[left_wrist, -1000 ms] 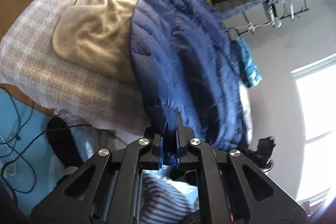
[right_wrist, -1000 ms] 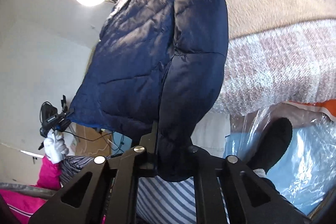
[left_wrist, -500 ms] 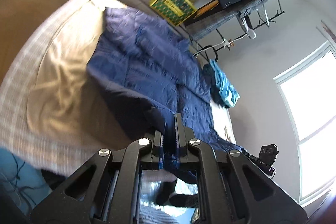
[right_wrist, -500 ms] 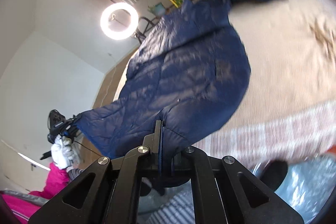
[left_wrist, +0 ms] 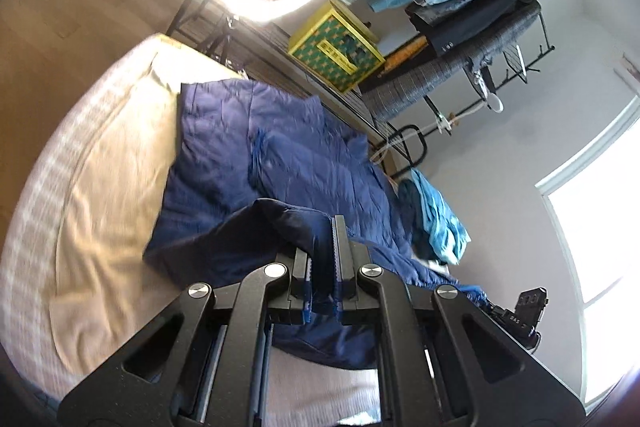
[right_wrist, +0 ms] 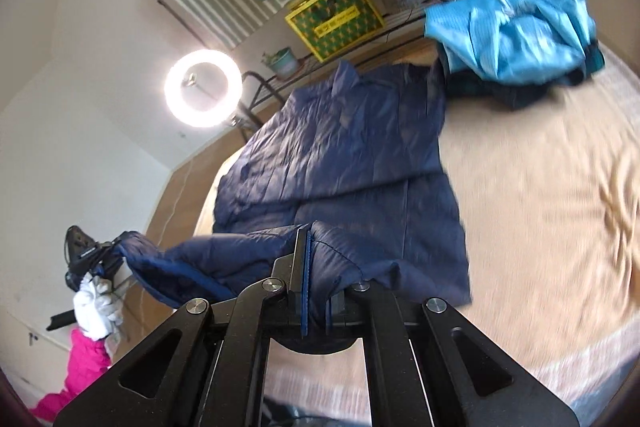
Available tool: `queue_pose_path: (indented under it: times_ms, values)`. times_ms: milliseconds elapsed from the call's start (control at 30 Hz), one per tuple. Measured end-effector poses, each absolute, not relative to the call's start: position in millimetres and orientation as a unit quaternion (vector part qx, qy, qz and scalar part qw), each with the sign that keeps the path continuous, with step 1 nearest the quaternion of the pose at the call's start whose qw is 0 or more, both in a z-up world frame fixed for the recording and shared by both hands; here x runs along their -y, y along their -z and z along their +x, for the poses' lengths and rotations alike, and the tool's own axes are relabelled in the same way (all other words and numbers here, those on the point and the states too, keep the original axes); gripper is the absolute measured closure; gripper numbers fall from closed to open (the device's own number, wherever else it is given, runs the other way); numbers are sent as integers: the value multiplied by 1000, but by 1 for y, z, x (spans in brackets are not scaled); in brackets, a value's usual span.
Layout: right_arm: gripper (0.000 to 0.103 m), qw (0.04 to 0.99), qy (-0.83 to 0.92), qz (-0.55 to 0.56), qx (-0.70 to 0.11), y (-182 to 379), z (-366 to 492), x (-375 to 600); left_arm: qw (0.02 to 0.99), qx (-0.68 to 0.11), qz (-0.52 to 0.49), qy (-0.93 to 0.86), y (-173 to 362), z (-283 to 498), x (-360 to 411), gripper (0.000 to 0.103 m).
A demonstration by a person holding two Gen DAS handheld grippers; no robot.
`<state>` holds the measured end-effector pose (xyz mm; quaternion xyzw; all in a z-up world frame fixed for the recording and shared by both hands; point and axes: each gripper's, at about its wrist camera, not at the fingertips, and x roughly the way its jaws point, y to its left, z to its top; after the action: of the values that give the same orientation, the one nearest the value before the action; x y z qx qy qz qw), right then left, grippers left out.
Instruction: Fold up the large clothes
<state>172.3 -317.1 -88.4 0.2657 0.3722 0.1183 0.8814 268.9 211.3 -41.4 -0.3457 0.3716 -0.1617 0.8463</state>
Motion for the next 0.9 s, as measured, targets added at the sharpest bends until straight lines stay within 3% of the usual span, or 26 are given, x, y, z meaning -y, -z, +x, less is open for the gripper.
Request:
queue_pose_path:
  times_ms: [367, 900]
  values:
    - [100, 887, -75, 235, -391, 83, 288, 326, 852, -396, -323, 117, 67, 399, -204, 97]
    - [100, 857, -42, 221, -464, 162, 392, 344, 834, -466, -283, 78, 164, 498, -183, 97]
